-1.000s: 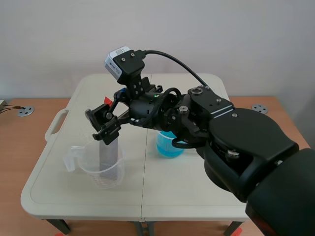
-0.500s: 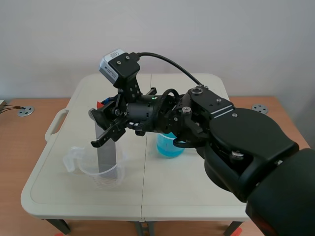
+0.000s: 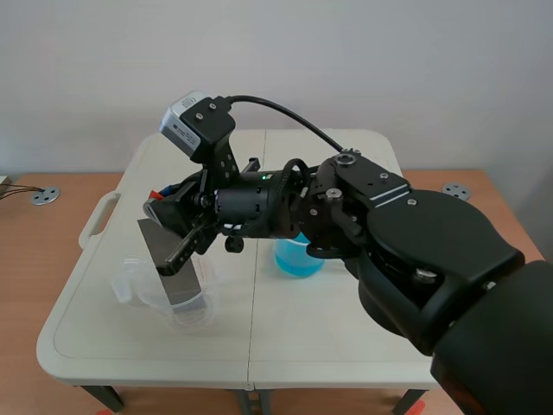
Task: Hold the metal plate by the orange handle, dip it into the blue solution, take it out and point at it, then put the plate back in the beaker on the left.
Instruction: 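Lift the metal plate out of the left beaker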
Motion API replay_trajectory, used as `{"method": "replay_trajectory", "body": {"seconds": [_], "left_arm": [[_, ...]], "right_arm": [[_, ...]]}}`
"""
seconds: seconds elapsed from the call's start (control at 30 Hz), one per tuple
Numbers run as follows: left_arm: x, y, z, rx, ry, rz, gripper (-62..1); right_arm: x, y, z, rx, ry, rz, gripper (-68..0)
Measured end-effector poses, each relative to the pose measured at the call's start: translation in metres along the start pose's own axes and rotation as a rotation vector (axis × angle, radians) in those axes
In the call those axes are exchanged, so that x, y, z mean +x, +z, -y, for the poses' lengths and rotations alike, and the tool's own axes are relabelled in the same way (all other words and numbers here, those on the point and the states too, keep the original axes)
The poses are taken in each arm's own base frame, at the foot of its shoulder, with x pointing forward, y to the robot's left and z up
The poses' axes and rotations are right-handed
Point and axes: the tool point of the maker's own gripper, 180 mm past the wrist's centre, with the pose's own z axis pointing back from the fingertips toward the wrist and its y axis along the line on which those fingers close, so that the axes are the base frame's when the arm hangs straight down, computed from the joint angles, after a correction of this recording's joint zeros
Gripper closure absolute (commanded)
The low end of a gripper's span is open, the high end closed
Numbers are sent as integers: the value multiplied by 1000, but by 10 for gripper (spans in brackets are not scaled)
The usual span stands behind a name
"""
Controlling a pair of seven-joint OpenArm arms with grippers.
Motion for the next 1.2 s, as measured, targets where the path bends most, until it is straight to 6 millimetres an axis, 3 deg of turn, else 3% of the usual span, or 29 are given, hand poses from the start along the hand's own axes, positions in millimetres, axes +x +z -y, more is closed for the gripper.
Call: {"method": "replay_trajectory", "body": {"seconds": [0.8,1.2], "left_arm": [[0,0,0,0,0,0,-16],[0,0,0,0,0,0,-16]], "right_arm": [[6,2,-7,24,-23,59,-13],[45,19,-24,42,74,163,-13]]}}
